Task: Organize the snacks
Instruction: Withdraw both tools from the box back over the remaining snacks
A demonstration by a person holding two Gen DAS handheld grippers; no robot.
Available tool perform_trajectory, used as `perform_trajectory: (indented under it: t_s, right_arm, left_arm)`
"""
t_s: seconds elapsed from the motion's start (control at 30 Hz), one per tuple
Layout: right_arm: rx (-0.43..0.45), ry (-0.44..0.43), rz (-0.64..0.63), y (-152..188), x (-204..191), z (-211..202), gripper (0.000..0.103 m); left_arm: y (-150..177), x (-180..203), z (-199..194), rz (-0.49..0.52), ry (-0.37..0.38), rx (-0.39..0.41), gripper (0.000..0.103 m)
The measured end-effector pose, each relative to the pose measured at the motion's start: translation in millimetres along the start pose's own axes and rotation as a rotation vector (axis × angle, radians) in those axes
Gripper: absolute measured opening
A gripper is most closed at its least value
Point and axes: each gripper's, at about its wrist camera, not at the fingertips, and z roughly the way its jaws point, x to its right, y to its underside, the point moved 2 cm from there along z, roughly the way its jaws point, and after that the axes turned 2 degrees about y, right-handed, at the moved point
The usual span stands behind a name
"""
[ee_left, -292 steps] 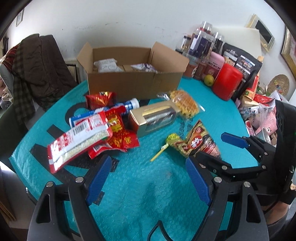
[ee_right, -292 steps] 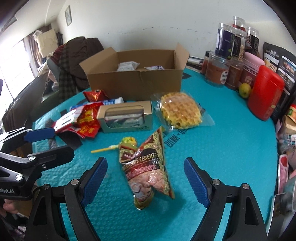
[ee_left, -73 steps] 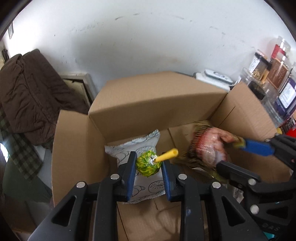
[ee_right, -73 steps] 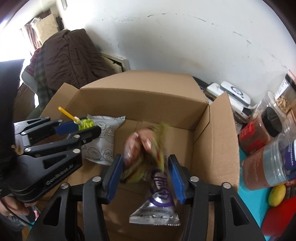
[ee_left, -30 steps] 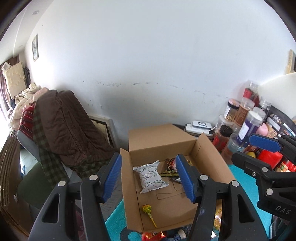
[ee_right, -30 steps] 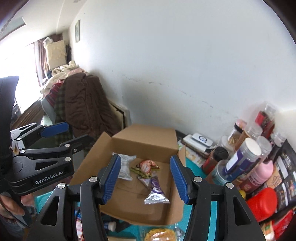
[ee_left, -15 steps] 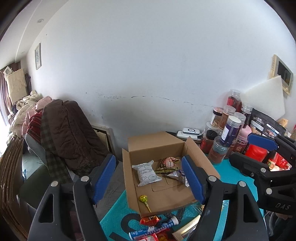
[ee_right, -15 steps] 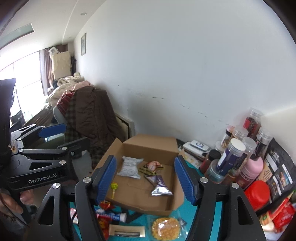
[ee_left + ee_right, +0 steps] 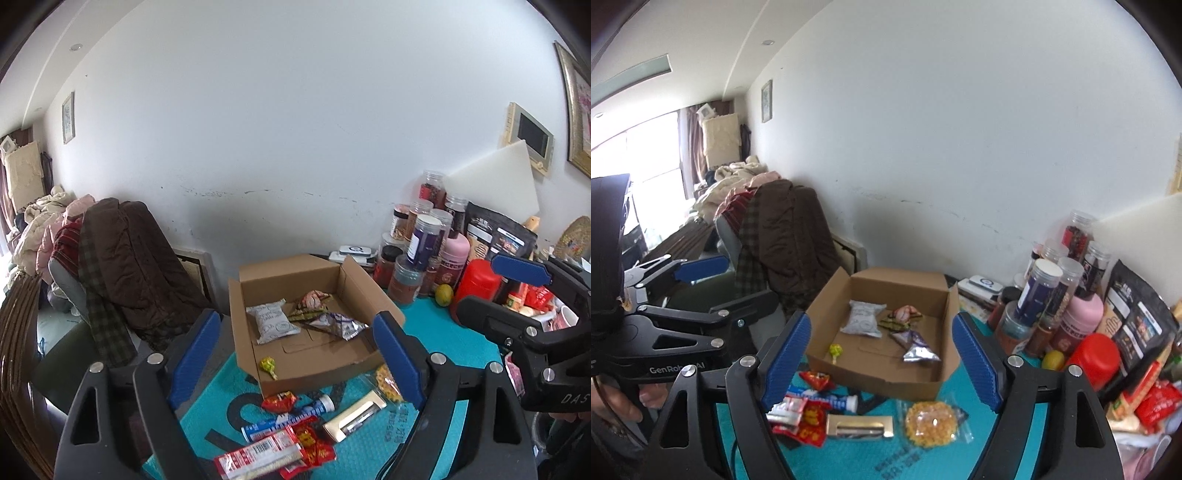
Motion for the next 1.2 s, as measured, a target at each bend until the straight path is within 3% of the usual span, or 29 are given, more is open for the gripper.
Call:
perform_trajectory:
  t_s: [0.43, 0.97, 1.2]
  right_arm:
    - [-0.03, -0.012, -0.007, 55, -24, -13, 0.08]
    - [-0.165, -0.061, 0.051, 135, -54, 20, 0.08]
    - [-0.208, -0.068, 0.044, 155, -69, 40, 0.08]
  left_arm:
    - [58, -4, -12, -0.027, 0.069, -0.073, 0.085]
    - [135, -23, 7, -0.069, 0.182, -0.212, 0.085]
    - [165, -41, 26, -0.066, 0.155, -0.279, 0.085]
